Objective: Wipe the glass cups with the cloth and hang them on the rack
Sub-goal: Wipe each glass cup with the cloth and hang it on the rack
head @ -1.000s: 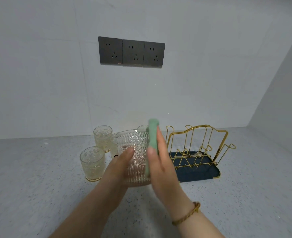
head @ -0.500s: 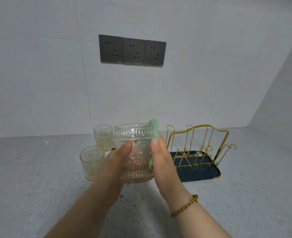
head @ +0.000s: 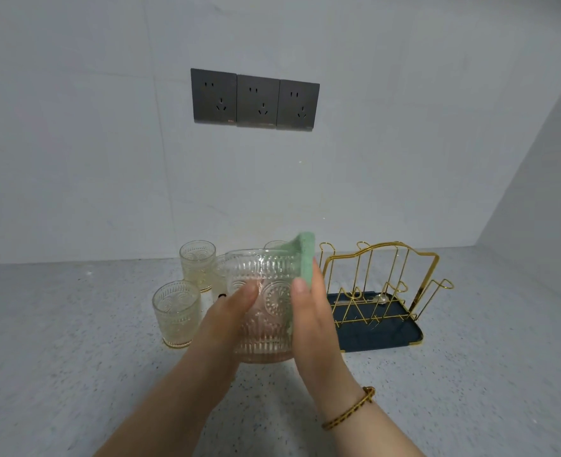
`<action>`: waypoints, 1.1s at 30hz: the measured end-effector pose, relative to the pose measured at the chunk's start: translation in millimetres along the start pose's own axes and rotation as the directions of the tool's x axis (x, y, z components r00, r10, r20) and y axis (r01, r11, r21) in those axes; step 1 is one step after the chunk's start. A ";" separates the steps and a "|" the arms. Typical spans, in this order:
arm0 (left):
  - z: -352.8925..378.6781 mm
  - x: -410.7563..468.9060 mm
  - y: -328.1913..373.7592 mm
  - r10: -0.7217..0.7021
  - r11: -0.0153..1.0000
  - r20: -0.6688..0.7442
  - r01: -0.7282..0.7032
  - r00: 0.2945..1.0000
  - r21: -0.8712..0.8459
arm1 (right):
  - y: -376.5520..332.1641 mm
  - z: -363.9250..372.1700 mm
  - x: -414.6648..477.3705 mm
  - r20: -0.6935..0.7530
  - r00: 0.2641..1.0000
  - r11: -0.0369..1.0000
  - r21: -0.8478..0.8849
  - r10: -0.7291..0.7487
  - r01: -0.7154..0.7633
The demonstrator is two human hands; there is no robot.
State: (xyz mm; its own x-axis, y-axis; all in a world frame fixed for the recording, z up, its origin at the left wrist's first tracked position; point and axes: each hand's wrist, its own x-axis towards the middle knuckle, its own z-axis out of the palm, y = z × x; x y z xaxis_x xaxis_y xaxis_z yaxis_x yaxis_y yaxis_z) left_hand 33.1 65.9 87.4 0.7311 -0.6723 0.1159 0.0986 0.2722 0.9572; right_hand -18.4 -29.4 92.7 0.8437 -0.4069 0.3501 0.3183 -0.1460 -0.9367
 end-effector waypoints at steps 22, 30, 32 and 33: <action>-1.3 9.3 -0.4 -0.069 0.998 -0.114 0.067 0.991 -0.020 | 14.0 10.8 -13.3 -0.009 0.947 0.825 -0.495 -0.321 0.275; -1.9 6.5 -0.6 -0.040 0.996 -0.090 0.032 0.995 -0.089 | 10.9 14.0 -24.2 -0.005 0.992 0.975 -0.184 -0.125 0.122; -3.7 5.5 2.6 -0.071 0.992 -0.083 0.062 0.994 -0.110 | 18.4 20.7 -29.3 0.019 0.953 0.875 -0.392 -0.302 0.285; -4.8 4.9 3.4 -0.064 0.991 -0.064 0.056 0.996 -0.119 | 17.2 21.5 -28.3 0.023 0.949 0.860 -0.418 -0.313 0.294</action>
State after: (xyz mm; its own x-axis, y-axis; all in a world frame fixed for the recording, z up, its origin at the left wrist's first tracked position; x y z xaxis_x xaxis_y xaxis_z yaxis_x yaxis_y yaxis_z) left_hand 40.3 66.8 90.0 0.7648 -0.6432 0.0376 0.2190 0.3143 0.9237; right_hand -27.5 -1.0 66.8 0.7113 -0.3197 0.6260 0.3408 -0.6220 -0.7049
